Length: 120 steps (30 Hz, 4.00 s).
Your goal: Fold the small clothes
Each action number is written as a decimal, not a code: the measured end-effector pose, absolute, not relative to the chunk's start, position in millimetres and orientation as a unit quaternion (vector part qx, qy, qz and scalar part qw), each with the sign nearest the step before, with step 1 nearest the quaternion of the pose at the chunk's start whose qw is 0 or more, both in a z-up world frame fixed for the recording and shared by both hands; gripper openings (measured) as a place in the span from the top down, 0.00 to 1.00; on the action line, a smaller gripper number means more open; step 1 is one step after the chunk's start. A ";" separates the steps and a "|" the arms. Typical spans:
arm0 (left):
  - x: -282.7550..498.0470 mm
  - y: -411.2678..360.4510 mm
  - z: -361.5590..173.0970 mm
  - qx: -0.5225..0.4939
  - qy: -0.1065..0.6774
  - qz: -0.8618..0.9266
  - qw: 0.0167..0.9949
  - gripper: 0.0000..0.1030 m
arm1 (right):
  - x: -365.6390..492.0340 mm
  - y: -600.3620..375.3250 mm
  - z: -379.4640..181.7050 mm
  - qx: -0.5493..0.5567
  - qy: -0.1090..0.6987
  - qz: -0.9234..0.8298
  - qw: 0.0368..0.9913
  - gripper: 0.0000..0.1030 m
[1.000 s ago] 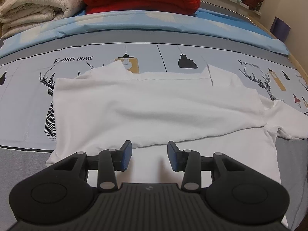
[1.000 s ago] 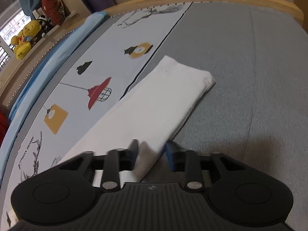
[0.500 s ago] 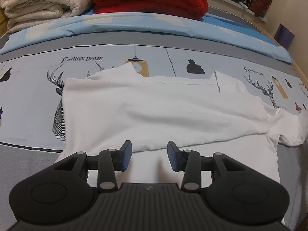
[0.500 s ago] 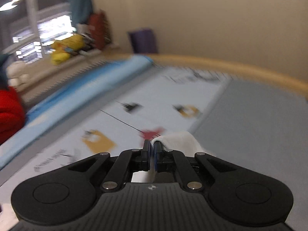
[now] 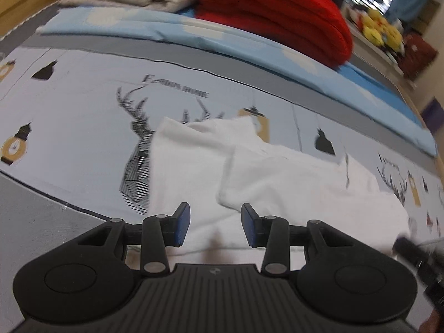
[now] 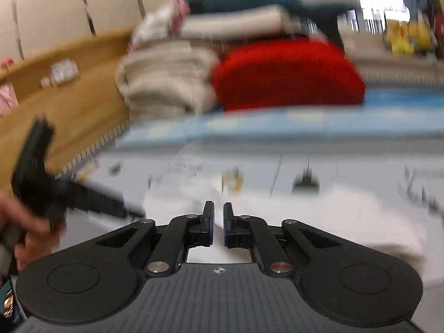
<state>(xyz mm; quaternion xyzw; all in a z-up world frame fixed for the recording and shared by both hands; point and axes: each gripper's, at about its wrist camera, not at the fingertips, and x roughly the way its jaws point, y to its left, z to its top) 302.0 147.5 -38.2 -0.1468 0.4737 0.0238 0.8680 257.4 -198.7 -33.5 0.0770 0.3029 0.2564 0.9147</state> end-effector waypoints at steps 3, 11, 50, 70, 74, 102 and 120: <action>306.7 162.0 -40.0 -0.177 0.474 0.031 0.862 0.58 | 263.7 -201.5 -26.1 0.081 0.355 0.194 0.911 0.92; 320.5 170.1 -58.7 -0.215 0.467 0.024 0.857 0.74 | 255.4 -227.1 -36.5 0.148 0.373 0.086 0.912 0.69; 308.1 172.8 -26.2 -0.102 0.418 0.114 0.896 0.73 | 302.7 -312.1 -111.9 0.300 0.497 -0.108 0.807 0.67; 327.4 160.4 -45.3 -0.133 0.449 0.062 0.882 0.72 | 348.7 -292.2 -105.6 0.278 0.417 -0.057 0.864 0.66; 329.6 160.1 -46.6 -0.134 0.451 0.055 0.881 0.72 | 352.6 -292.6 -108.2 0.246 0.420 -0.074 0.870 0.96; 334.8 219.2 -85.1 -0.220 0.499 0.076 0.835 0.97 | 290.7 -296.0 -129.5 0.408 0.474 -0.148 0.766 0.65; 302.3 179.2 -52.4 -0.136 0.459 0.050 0.877 0.85 | 282.2 -305.2 -95.3 0.340 0.477 -0.165 0.794 0.91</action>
